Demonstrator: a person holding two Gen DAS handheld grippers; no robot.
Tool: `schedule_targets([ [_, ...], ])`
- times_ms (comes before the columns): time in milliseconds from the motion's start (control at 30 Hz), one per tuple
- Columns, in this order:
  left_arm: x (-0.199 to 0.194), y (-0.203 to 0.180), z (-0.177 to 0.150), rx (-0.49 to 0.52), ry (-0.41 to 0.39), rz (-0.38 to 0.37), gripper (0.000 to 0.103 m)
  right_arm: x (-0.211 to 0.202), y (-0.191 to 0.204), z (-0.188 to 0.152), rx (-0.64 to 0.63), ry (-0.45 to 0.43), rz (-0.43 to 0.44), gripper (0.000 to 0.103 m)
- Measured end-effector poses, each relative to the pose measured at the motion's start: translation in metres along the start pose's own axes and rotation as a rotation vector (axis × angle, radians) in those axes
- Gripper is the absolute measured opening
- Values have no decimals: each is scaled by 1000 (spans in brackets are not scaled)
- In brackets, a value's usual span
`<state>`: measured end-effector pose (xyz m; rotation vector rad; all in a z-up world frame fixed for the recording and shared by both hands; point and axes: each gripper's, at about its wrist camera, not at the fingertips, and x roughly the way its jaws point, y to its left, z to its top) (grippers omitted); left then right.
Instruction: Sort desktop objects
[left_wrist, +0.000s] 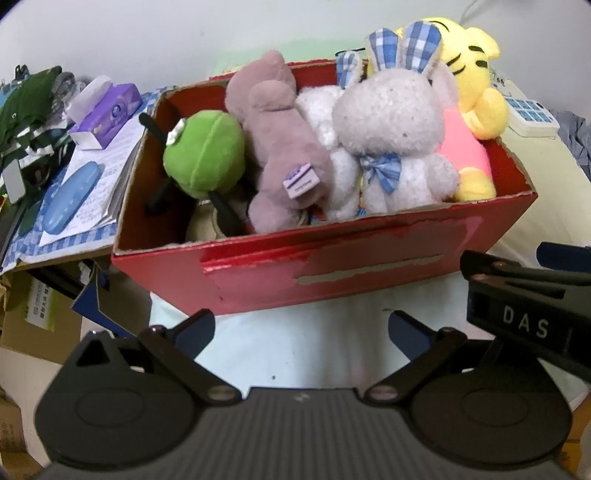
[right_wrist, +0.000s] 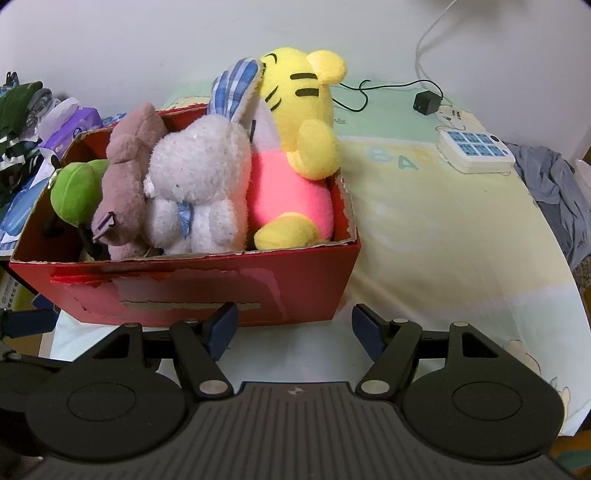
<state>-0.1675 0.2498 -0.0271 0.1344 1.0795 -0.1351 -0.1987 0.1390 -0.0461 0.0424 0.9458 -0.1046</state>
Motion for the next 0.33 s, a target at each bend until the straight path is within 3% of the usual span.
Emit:
schedule_targets([
  [333, -6, 5, -2, -8, -30, -2, 99, -1, 2, -2, 2, -7, 9, 71],
])
